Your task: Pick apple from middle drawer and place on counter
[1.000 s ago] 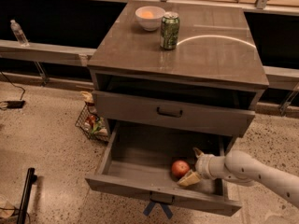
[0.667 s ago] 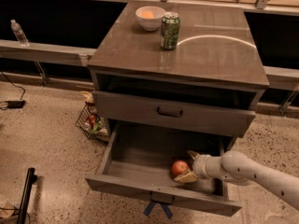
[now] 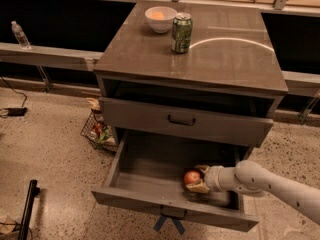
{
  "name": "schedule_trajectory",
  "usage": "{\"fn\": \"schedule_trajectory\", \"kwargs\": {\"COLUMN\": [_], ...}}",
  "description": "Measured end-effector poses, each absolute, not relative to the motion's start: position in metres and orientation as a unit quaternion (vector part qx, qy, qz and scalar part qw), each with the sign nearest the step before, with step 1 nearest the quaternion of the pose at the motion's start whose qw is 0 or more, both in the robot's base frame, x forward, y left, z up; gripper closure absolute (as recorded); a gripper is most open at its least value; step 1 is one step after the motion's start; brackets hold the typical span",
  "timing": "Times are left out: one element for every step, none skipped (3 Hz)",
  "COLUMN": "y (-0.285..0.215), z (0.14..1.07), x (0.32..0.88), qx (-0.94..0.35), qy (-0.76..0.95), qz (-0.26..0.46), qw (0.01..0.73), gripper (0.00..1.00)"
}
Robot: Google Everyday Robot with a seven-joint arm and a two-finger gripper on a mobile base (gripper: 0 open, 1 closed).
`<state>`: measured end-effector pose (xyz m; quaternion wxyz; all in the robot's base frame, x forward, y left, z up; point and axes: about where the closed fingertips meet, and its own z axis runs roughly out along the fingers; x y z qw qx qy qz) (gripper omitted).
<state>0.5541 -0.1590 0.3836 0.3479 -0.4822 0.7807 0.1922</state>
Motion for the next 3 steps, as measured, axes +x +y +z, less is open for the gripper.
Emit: {"fn": "schedule_trajectory", "kwargs": {"y": [-0.159, -0.164, -0.176], "z": [0.385, 0.413, 0.473], "x": [0.552, 0.550, 0.542], "qx": [-0.478, -0.467, -0.462], "qy": [0.779, 0.780, 0.777], "qz": [0.217, 0.229, 0.232], "qw": [0.343, 0.348, 0.360], "gripper": [0.88, 1.00, 1.00]}}
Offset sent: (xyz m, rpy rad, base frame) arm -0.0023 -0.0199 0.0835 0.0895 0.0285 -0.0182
